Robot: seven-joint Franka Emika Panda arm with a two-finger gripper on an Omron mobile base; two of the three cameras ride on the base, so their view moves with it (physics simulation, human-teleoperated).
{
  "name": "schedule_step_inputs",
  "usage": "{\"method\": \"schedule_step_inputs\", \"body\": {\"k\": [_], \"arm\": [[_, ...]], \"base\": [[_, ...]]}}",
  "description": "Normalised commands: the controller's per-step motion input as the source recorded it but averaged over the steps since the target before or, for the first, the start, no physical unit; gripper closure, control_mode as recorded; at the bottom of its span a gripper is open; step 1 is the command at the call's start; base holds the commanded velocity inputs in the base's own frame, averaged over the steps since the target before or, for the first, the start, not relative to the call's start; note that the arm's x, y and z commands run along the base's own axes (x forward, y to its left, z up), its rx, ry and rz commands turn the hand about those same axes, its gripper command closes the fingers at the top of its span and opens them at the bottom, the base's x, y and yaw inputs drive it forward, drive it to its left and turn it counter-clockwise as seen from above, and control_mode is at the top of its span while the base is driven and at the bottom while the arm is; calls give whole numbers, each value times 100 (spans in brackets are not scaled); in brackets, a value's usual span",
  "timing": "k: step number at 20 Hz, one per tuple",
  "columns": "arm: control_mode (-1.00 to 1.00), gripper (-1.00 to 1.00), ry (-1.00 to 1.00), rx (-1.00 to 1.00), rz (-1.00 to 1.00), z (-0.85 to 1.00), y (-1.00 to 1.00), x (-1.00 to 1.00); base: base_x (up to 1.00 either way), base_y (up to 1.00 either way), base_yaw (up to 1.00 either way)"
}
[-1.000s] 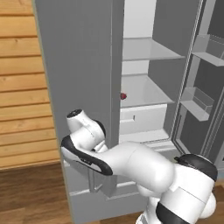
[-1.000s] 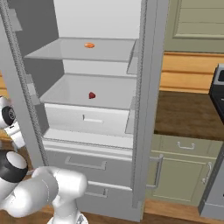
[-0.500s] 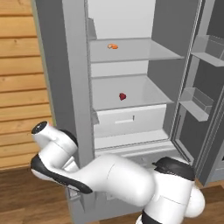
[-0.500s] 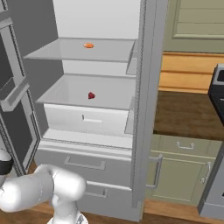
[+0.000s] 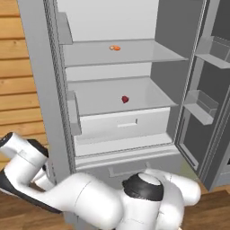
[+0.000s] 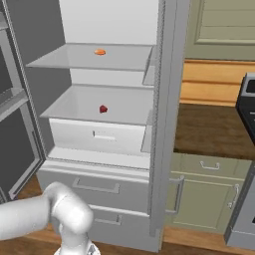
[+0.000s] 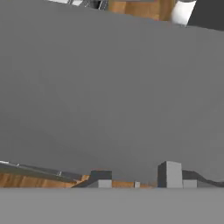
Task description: Take the strawberry from the fridge and place it on top of the pancake, located on the dining counter.
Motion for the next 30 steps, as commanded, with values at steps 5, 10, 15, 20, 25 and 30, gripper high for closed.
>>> {"method": "schedule_step_inputs", "body": {"k": [5, 10, 15, 20, 25, 30], "arm": [[-100, -100, -27, -6, 8, -85, 100, -79], [-100, -100, -5, 0, 17, -9, 27, -99], [-100, -100, 0, 12, 26, 19, -48, -96], [-100, -100, 0, 17, 35, 0, -96, -100], [-100, -100, -7, 2, 34, -45, 46, -94], [-100, -100, -7, 0, 34, -90, 100, -25]], "base": [[0, 0, 0], [0, 0, 0], [0, 0, 0], [0, 0, 0], [0, 0, 0], [0, 0, 0]]}}
